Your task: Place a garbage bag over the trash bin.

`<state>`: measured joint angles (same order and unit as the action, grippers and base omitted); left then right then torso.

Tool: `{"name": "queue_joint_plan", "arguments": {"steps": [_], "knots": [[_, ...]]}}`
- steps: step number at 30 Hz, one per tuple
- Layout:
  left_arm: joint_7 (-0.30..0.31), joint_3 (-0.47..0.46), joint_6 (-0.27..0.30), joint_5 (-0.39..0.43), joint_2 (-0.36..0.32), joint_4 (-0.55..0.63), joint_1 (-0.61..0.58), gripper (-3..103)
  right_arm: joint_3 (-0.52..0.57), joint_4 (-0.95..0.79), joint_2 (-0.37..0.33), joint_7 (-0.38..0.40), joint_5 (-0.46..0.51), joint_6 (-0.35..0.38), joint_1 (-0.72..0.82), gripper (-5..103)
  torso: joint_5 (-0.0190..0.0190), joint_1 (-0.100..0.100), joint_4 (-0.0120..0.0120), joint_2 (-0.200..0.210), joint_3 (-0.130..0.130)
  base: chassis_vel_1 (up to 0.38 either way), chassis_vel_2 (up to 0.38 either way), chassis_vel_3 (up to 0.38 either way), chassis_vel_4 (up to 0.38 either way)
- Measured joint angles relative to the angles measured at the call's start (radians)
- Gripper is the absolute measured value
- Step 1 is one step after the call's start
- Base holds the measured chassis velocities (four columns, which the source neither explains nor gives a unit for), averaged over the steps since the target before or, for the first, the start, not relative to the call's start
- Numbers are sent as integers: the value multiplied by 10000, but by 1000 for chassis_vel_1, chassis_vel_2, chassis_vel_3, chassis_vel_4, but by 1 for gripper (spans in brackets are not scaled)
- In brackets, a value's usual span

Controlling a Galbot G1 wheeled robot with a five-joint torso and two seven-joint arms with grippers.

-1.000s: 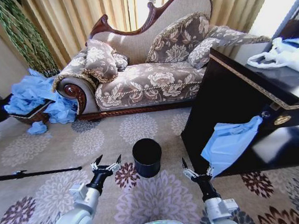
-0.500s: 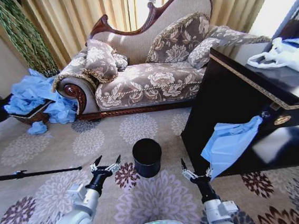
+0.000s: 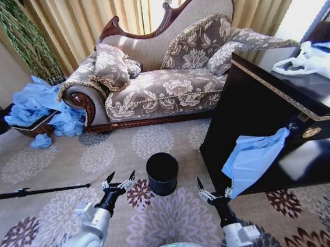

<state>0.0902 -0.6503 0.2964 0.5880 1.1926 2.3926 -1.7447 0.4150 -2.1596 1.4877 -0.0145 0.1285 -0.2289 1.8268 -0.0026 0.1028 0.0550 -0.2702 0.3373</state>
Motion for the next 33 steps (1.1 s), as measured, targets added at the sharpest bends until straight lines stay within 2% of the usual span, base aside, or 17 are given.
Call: {"name": "queue_joint_plan", "arguments": {"steps": [5, 9, 13, 14, 16, 17, 22, 25, 26, 27, 28, 29, 32, 33], "knots": [[-8, -34, 3, 26, -1, 26, -35, 100, 0, -42, -18, 3, -8, -2, 21, 100, 0, 0, 0, 0, 0, 0, 0, 0, 0], [-49, -10, 4, 572, 3, 65, 12, 100, 2, -66, -38, 6, -34, -6, 61, 100, 0, 0, 0, 0, 0, 0, 0, 0, 0], [-53, 156, 122, 2201, -148, 7, 408, 100, 6, -41, -96, 9, -80, -91, 125, 100, 0, 0, 0, 0, 0, 0, 0, 0, 0], [-53, 156, 122, 2201, -148, 7, 408, 100, 6, -41, -96, 9, -80, -91, 125, 100, 0, 0, 0, 0, 0, 0, 0, 0, 0], [-11, 261, 181, 3114, -244, -52, 715, 100, -63, -2, -168, 9, -87, -120, 126, 100, -1, 0, 4, 0, 0, 0, 0, 0, 0], [47, 314, 223, 3461, -283, -52, 836, 100, -157, 31, -262, 9, -86, -119, 85, 100, 0, 0, -4, 0, 0, 0, 0, 0, 0], [354, 854, 325, 4210, -626, -149, 1357, 100, -247, 108, -382, 9, -94, -134, 66, 100, 0, 0, 0, 0, 0, 0, 0, 0, 0], [787, 1902, 370, 5290, -1130, -394, 2321, 100, -271, 232, -500, 14, -59, -146, 11, 100, 0, 0, 1, 0, 0, 0, 0, 0, 0], [787, 1902, 370, 5290, -1130, -394, 2321, 100, -271, 232, -500, 14, -59, -146, 11, 100, 0, 0, 1, 0, 0, 0, 0, 0, 0], [976, 2295, 392, 5864, -1282, -506, 2758, 100, -275, 300, -562, 16, -15, -147, -42, 100, 0, 0, 0, 0, 0, 0, 0, 0, 0], [976, 2295, 392, 5864, -1282, -506, 2758, 100, -275, 300, -562, 16, -15, -147, -42, 100, 0, 0, 0, 0, 0, 0, 0, 0, 0], [1208, 2765, 426, 6589, -1440, -648, 3297, 100, -273, 395, -641, 18, 69, -151, -144, 100, 0, 0, 1, 0, 1, 0, 0, 0, 0], [1856, 3750, 548, 7939, -1589, -963, 4474, 100, -222, 565, -768, 52, 276, -145, -422, 100, 0, 1, 1, 0, 1, 0, 0, 0, 0], [1856, 3750, 548, 7939, -1589, -963, 4474, 100, -222, 565, -768, 52, 276, -145, -422, 100, 0, 1, 1, 0, 1, 0, 0, 0, 0]]}}
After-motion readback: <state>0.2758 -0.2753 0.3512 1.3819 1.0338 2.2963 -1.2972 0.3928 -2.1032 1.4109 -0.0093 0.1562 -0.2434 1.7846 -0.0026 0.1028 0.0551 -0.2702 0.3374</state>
